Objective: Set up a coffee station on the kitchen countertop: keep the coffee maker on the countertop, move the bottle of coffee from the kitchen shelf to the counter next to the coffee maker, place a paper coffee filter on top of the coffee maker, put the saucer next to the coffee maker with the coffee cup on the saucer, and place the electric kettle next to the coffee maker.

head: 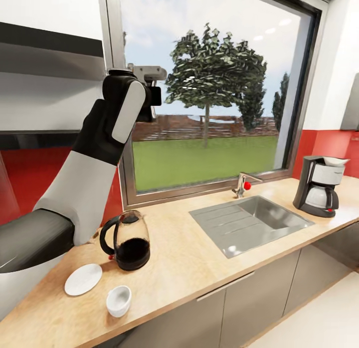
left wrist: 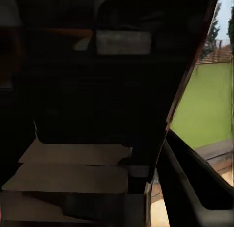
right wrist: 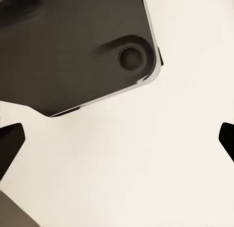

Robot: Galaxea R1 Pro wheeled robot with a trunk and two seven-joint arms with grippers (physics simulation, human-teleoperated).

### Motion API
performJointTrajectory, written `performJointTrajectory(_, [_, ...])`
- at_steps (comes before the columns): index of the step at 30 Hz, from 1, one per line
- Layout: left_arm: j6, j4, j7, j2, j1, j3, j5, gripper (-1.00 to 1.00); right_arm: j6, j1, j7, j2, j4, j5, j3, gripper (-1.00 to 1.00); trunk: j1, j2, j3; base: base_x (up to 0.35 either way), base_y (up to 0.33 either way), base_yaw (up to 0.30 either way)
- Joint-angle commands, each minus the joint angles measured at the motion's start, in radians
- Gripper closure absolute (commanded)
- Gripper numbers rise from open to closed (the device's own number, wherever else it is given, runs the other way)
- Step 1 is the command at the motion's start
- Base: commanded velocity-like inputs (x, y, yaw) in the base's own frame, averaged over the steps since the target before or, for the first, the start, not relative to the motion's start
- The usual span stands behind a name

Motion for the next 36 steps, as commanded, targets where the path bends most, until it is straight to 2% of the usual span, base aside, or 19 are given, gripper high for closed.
performJointTrajectory(1, [0.003,-0.001,0.007,0.0,-0.001,0.0,0.005,1.0,-0.005,-0.001,0.001,0.0,0.003,0.001,0.001,-1.0,0.0,-0.001,0.0,0.0,0.0,-0.254])
performJointTrajectory(12, [0.003,0.0,0.007,0.0,-0.001,0.0,0.006,1.0,-0.005,-0.001,0.001,0.0,0.003,0.001,0.001,-1.0,0.0,-0.001,0.0,0.0,-0.037,-0.254])
performJointTrajectory(21, [0.003,-0.001,0.007,0.0,-0.001,0.0,0.005,1.0,-0.005,-0.001,0.001,0.0,0.002,0.001,0.001,-1.0,0.0,-0.001,0.0,0.0,-0.267,-0.219])
performJointTrajectory(28, [0.002,-0.001,0.004,0.0,-0.001,-0.003,0.007,1.0,-0.005,-0.001,0.001,0.0,0.001,0.001,0.001,-1.0,0.0,-0.001,0.0,0.0,-0.302,-0.056])
performJointTrajectory(30, [0.001,-0.001,0.004,0.0,0.0,-0.003,0.015,1.0,-0.005,-0.001,0.001,0.0,0.001,0.001,0.001,-1.0,0.0,-0.001,0.0,0.0,-0.305,-0.007])
performJointTrajectory(33, [-0.005,-0.003,0.004,0.0,0.001,-0.004,0.05,1.0,-0.005,-0.001,0.001,0.0,0.001,0.001,0.001,-1.0,0.0,-0.001,0.0,0.0,-0.283,-0.003])
performJointTrajectory(35, [-0.023,-0.004,0.005,0.0,0.005,-0.004,0.058,1.0,-0.005,-0.001,0.001,0.0,0.001,0.001,0.001,-1.0,0.0,-0.001,0.0,0.0,-0.174,-0.001])
performJointTrajectory(36, [-0.054,-0.009,0.005,0.0,0.017,-0.007,0.064,1.0,-0.005,-0.001,0.001,0.0,0.001,0.001,0.001,-1.0,0.0,-0.001,0.0,0.0,-0.099,-0.001])
